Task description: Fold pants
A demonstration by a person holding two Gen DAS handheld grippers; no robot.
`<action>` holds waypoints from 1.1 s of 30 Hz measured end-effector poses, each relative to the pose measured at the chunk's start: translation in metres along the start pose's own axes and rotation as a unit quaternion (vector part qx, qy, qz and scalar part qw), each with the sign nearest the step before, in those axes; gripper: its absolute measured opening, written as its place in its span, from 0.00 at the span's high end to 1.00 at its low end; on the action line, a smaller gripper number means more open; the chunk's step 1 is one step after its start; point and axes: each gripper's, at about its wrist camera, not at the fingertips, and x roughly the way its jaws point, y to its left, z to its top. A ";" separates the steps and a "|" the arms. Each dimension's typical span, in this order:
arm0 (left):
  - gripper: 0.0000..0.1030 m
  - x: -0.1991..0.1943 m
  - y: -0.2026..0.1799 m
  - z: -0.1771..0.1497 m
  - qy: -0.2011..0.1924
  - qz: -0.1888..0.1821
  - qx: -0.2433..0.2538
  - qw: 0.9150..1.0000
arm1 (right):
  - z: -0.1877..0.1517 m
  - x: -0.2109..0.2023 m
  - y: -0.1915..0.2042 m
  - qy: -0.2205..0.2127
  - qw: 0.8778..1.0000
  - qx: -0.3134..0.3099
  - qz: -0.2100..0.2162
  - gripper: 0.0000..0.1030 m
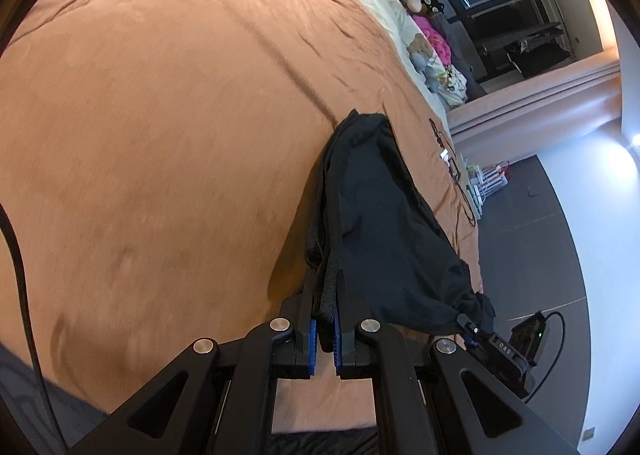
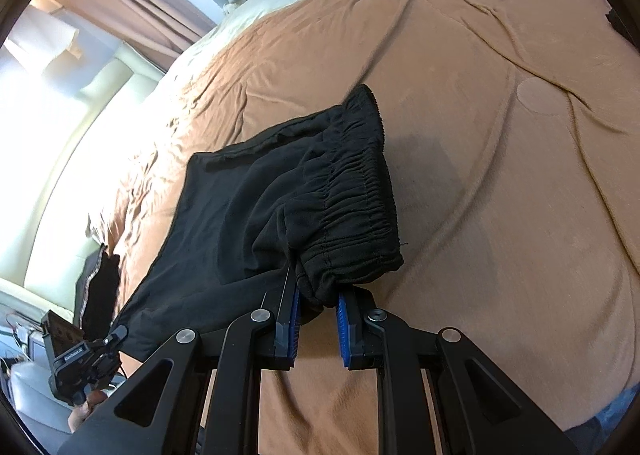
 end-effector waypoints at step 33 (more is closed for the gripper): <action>0.39 0.047 0.022 0.030 0.055 -0.014 0.015 0.998 | -0.028 0.004 0.101 -0.005 0.992 -0.119 -0.028 0.57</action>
